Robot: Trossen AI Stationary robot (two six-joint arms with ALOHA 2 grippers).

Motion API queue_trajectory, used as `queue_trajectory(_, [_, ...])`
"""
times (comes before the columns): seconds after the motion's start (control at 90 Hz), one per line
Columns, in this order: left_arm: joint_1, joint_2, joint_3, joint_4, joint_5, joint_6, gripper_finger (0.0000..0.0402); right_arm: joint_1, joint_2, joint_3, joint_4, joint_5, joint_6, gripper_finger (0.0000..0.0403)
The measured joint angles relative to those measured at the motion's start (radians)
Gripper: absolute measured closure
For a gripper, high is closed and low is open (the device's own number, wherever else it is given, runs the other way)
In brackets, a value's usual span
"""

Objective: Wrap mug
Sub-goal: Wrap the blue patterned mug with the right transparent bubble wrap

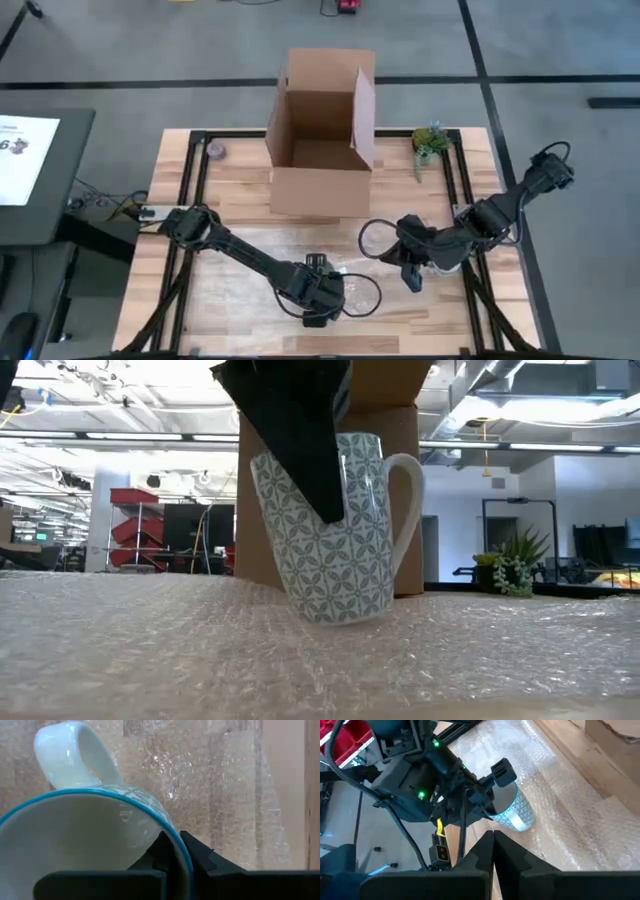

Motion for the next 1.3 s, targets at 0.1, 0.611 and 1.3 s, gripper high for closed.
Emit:
queue_trajectory(0.1, [0.0, 0.002, 0.001, -0.004, 0.018, 0.005, 0.0366, 0.0, 0.0, 0.0, 0.0, 0.0, -0.001, 0.0403])
queue_trajectory(0.611, [0.022, 0.003, 0.063, -0.09, 0.021, -0.031, 0.0271, 0.0, 0.0, 0.0, -0.009, 0.0, -0.003, 0.0403])
queue_trajectory(1.3, [-0.064, -0.007, 0.332, -0.595, 0.067, -0.228, 0.0271, 0.029, 0.126, 0.0, -0.026, -0.135, 0.007, 0.0371])
